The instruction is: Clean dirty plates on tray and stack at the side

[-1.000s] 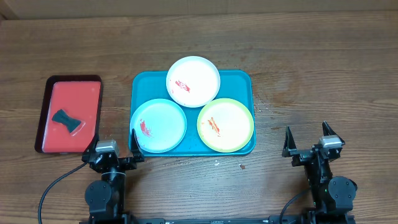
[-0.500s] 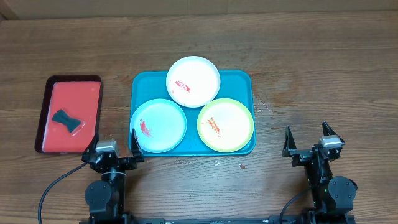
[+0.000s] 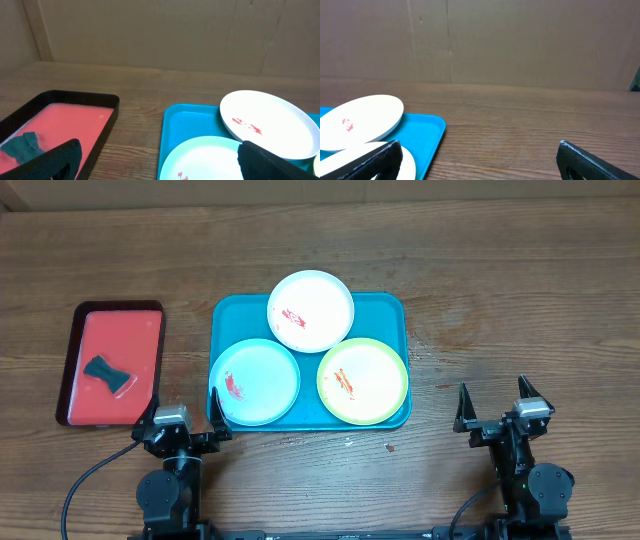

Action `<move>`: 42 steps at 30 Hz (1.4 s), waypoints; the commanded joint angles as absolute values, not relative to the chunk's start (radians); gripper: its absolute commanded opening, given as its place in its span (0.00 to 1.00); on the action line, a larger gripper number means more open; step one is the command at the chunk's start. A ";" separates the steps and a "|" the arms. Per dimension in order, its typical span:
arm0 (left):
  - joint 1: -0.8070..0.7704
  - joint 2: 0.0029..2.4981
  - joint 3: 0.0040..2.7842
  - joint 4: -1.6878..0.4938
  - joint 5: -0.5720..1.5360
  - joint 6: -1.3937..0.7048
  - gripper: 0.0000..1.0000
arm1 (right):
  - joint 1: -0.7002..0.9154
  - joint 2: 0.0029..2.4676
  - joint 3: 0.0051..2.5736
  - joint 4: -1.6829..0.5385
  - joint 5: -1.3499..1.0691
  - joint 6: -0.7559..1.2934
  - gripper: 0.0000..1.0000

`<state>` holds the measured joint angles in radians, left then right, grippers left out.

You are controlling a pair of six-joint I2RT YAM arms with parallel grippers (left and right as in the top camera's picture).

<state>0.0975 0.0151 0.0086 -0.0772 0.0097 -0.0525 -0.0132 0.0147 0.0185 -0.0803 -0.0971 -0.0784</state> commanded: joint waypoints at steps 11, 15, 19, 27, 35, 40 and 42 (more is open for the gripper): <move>0.091 0.006 0.005 -0.078 -0.007 -0.067 1.00 | -0.015 0.003 0.008 -0.076 -0.091 -0.080 1.00; 0.091 0.006 0.005 -0.064 -0.036 -0.065 1.00 | -0.015 0.003 0.008 -0.076 -0.091 -0.080 1.00; 0.091 0.006 0.005 -0.054 0.215 -0.334 1.00 | -0.015 0.003 0.008 -0.076 -0.091 -0.080 1.00; 0.091 0.006 0.011 0.171 0.334 -0.416 1.00 | -0.015 0.003 0.008 -0.076 -0.091 -0.080 1.00; 0.091 0.131 0.329 0.052 0.044 -0.204 1.00 | -0.015 0.003 0.008 -0.076 -0.091 -0.080 1.00; 0.091 0.538 0.741 -0.301 -0.093 -0.091 1.00 | -0.015 0.003 0.008 -0.076 -0.091 -0.080 1.00; 0.094 0.706 0.902 -0.472 -0.184 -0.048 1.00 | -0.015 0.003 0.008 -0.076 -0.091 -0.080 1.00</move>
<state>0.0975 0.4522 0.6796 -0.3134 0.0032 -0.1818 -0.0132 0.0128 0.0185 -0.0795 -0.0967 -0.0788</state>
